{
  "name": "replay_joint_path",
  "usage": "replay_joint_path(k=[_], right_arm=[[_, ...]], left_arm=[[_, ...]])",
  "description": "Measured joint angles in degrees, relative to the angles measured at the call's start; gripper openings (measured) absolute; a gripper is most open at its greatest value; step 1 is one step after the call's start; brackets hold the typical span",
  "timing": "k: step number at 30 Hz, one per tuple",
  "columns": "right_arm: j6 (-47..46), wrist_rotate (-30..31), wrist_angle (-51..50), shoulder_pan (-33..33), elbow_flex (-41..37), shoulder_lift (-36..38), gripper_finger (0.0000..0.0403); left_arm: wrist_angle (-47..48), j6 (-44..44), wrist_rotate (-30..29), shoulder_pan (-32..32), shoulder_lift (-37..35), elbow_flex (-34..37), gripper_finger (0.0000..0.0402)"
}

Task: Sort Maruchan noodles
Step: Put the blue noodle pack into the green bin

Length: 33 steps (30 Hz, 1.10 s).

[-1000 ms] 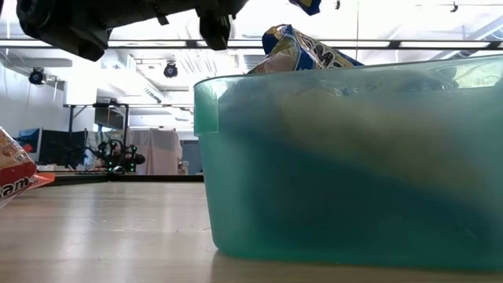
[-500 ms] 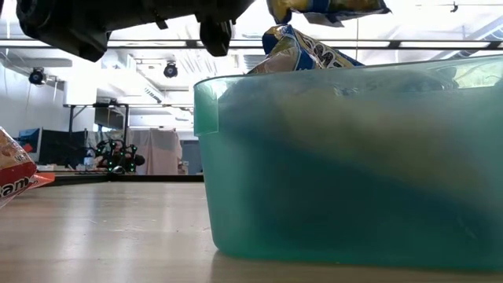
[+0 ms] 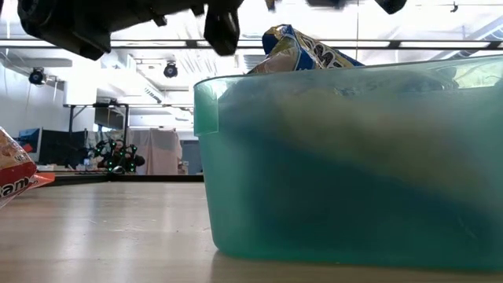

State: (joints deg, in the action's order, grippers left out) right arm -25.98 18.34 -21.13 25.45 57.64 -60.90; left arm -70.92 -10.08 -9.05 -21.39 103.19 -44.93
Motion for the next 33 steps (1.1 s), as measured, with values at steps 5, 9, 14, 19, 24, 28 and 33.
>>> replay_joint_path(k=[5,9,14,19,24,28,33], right_arm=[[0.00,0.17,-3.71,0.00,2.26,-2.31,0.0184],[0.08,1.70,-4.80,0.00,3.38,-2.99,0.0183],[0.00,1.82,-5.18,0.00,3.39,-3.01,0.0183],[-1.40,2.33,-5.28,0.00,2.60,-3.02,0.0183],[-3.20,4.83,-6.12,0.00,2.17,-3.02,0.0181],[-3.57,5.76,-6.11,0.00,2.17,-3.02,0.0180],[-3.61,5.74,-6.09,0.00,2.17,-3.02,0.0181]], left_arm=[[0.17,-5.44,6.48,-0.33,-0.30,0.04,0.0037],[0.14,-10.11,12.48,-0.85,-0.47,-0.10,0.0037],[5.62,-13.83,14.30,-2.11,-0.52,-0.33,0.0037],[9.29,-16.65,13.45,-2.45,-0.52,-0.33,0.0037],[13.95,-20.25,13.39,-2.58,-0.52,-0.33,0.0037],[17.38,-22.99,13.19,-2.71,-0.52,-0.33,0.0037],[18.08,-20.53,10.98,-3.17,-0.52,-0.33,0.0037]])
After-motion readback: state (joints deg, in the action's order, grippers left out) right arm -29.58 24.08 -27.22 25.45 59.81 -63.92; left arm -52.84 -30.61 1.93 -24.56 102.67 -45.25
